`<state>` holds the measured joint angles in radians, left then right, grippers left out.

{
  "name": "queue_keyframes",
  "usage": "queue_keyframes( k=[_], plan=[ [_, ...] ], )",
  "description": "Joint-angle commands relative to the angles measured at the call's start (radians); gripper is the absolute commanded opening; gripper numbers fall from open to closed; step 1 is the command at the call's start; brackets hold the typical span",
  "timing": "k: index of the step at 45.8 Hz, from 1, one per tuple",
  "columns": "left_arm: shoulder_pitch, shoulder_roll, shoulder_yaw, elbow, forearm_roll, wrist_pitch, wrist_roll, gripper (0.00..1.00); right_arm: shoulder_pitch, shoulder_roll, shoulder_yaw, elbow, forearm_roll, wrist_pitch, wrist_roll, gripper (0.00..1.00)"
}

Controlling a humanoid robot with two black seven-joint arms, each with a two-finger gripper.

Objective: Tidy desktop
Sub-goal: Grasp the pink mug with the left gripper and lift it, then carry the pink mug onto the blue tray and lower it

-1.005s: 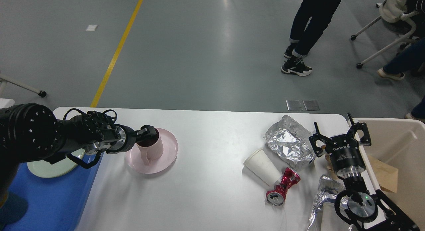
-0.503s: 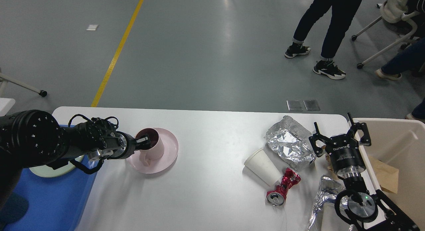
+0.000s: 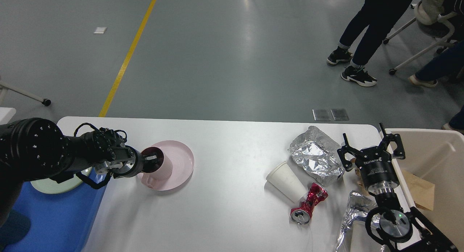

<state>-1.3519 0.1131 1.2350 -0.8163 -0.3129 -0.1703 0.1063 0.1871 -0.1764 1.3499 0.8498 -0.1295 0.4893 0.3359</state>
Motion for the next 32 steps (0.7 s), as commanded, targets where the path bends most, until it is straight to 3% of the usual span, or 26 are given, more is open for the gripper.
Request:
queue_keyframes(
  k=[1,9,18,28,32],
  plan=[
    [-0.019,0.01,0.0,-0.001,0.0,-0.029,0.0,0.0,0.0,0.0,0.0,0.0,-0.001,0.0,0.0,1.0],
    [-0.069,0.022,0.004,-0.017,0.0,-0.087,0.001,0.0,0.0,0.0,0.0,0.0,-0.001,0.0,0.0,1.0],
    [-0.202,0.077,0.056,-0.128,0.003,-0.247,0.019,0.0,0.0,0.0,0.0,0.0,-0.001,0.0,0.0,1.0],
    [-0.533,0.123,0.208,-0.421,0.035,-0.273,-0.011,0.0,0.0,0.0,0.0,-0.002,0.001,0.0,0.0,1.0],
    [-0.703,0.132,0.244,-0.559,0.121,-0.267,-0.049,0.0,0.0,0.0,0.0,-0.002,-0.001,0.0,0.0,1.0]
  ],
)
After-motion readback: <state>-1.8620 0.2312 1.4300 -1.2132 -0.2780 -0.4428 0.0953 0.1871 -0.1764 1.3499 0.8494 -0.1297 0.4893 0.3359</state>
